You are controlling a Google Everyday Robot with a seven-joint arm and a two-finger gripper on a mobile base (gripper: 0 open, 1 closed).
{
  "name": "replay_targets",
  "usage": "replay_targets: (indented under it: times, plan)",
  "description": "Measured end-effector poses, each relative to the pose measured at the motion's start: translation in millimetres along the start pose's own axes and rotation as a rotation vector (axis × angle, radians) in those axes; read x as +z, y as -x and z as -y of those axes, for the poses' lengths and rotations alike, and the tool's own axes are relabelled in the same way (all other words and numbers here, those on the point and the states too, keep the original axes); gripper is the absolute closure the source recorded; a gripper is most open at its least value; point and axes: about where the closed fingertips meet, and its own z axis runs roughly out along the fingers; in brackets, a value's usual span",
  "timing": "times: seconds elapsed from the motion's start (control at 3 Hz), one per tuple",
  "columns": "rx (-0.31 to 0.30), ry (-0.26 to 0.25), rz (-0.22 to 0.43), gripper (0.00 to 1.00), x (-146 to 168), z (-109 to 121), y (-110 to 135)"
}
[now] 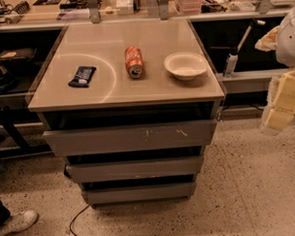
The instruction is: Open top drawer
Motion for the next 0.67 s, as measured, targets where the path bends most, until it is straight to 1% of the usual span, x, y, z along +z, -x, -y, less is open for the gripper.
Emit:
replay_targets:
  times: [0.33,0.67]
  plan:
    - [0.000,-0.011,0.011,0.00,6.3,-1.3,4.2]
    - [0.014,0.012,0.045,0.00,47.5,-15.7,19.9]
